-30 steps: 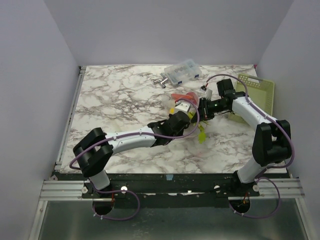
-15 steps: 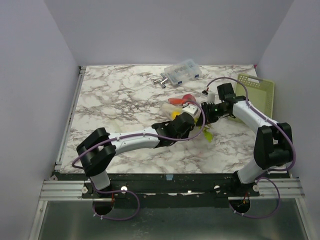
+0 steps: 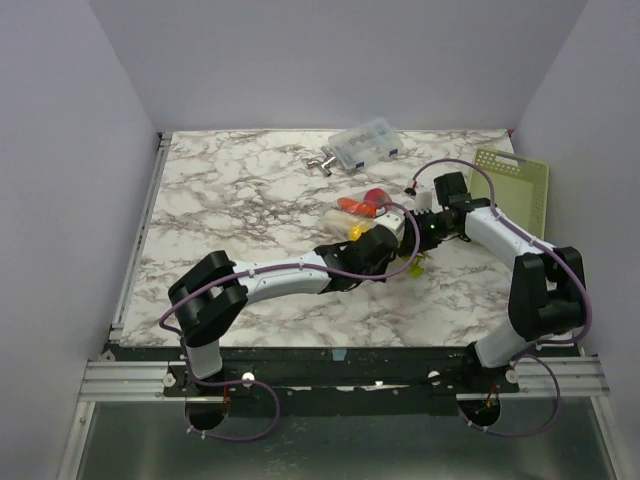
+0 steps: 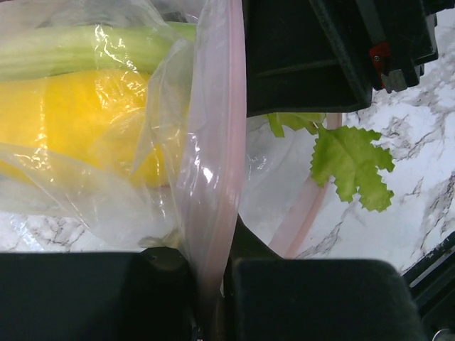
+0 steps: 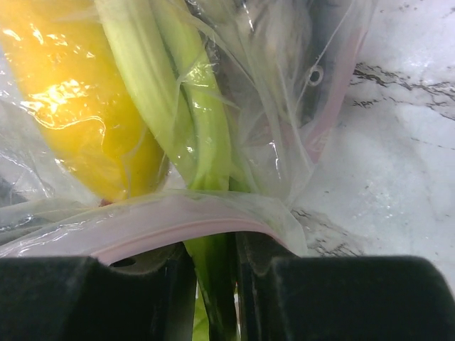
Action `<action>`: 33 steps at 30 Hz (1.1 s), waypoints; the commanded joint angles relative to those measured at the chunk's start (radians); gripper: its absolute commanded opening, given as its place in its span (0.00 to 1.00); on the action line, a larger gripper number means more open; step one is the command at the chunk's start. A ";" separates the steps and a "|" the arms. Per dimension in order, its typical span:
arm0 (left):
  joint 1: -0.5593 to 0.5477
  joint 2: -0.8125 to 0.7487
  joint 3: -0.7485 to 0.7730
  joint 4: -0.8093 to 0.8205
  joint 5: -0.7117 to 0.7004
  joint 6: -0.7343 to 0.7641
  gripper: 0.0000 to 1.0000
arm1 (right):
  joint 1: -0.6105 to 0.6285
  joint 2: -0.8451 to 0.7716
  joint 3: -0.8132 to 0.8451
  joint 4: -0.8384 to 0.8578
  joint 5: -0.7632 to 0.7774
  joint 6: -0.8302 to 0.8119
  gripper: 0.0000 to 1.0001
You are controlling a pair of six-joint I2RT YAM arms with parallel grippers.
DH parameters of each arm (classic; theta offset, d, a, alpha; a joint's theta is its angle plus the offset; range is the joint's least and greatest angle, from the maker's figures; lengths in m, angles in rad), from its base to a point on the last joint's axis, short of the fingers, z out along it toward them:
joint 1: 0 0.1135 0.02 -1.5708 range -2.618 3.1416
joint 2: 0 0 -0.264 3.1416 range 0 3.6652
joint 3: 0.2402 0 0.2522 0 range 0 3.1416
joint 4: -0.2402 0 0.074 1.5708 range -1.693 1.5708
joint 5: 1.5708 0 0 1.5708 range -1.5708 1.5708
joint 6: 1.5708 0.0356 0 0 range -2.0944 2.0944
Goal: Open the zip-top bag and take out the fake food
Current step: Pick up the fake vegetable from the zipper food storage bag.
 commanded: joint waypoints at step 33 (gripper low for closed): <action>-0.015 0.042 0.057 0.004 0.065 -0.031 0.00 | 0.026 0.102 -0.054 0.029 0.041 -0.124 0.41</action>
